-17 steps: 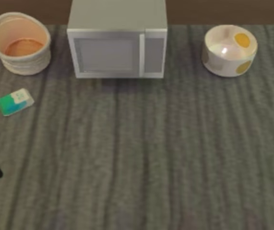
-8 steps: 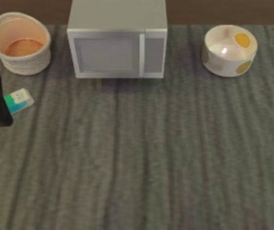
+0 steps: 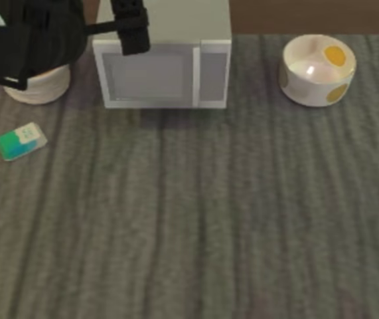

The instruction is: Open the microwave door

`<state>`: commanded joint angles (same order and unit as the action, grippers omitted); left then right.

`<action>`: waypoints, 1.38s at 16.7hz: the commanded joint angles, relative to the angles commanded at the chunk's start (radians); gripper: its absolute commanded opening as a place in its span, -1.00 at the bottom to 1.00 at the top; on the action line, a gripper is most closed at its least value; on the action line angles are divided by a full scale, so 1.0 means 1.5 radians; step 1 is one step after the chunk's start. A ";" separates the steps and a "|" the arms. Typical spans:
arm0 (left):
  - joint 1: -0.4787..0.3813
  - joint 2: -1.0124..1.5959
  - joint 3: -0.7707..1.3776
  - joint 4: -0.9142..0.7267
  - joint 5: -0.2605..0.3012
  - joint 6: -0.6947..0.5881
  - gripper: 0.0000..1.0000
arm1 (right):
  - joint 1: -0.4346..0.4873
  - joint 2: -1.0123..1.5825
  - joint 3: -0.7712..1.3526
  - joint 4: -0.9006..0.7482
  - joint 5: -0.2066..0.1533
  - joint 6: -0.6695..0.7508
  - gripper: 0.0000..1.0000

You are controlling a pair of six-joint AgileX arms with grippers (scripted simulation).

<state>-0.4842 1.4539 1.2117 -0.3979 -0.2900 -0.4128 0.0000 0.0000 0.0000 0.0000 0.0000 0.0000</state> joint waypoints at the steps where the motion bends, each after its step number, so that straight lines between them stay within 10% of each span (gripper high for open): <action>1: -0.020 0.066 0.051 -0.017 -0.012 -0.018 1.00 | 0.000 0.000 0.000 0.000 0.000 0.000 1.00; 10: -0.133 0.407 0.316 -0.128 -0.083 -0.109 1.00 | 0.000 0.000 0.000 0.000 0.000 0.000 1.00; 23: -0.093 0.549 0.384 -0.042 -0.058 -0.072 1.00 | 0.000 0.000 0.000 0.000 0.000 0.000 1.00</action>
<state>-0.6236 2.2778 1.7869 -0.4612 -0.3773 -0.5211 0.0000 0.0000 0.0000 0.0000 0.0000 0.0000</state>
